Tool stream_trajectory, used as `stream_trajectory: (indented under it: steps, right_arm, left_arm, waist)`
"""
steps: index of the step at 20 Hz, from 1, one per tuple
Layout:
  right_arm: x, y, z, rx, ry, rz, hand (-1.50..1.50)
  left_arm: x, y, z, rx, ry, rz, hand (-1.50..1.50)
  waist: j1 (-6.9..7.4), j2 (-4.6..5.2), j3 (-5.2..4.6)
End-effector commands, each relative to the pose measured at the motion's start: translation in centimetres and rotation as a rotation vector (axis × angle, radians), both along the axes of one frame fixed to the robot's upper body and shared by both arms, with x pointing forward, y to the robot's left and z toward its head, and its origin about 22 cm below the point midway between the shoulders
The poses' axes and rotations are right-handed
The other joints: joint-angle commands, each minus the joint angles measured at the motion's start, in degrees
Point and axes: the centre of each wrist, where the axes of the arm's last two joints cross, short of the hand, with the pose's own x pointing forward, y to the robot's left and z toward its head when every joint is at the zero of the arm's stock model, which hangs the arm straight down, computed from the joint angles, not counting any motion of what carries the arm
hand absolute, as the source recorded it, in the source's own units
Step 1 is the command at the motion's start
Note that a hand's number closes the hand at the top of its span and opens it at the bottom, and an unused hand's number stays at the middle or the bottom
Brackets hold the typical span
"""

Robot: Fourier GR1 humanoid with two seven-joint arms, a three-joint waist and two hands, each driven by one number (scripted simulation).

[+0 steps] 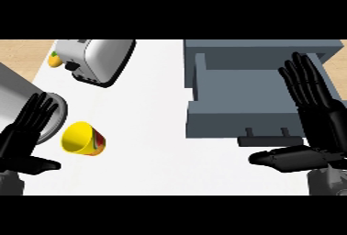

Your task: Pick up the cup, place it into the drawer and close the drawer

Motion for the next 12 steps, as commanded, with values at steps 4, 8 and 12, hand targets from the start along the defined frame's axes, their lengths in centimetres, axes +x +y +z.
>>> stream_trajectory:
  steps: [4,8,12]
  right_arm:
    - [0.1,0.3,0.2,-0.009,-0.006,-0.019,-1.5]
    - [1.4,-0.3,2.3,-0.008,-0.024,0.017,-1.5]
    - [1.9,-1.3,2.0,-0.004,-0.022,-0.008,-1.5]
  left_arm:
    - [0.1,1.8,-4.4,0.024,0.074,0.015,-1.5]
    - [0.4,1.4,-7.7,0.019,0.066,0.037,-1.5]
    - [0.7,2.7,-8.0,0.053,0.079,0.062,-1.5]
  waist:
    - [-0.04,-0.02,0.01]
    - [-0.63,0.19,-0.08]
    - [-0.58,0.25,-0.08]
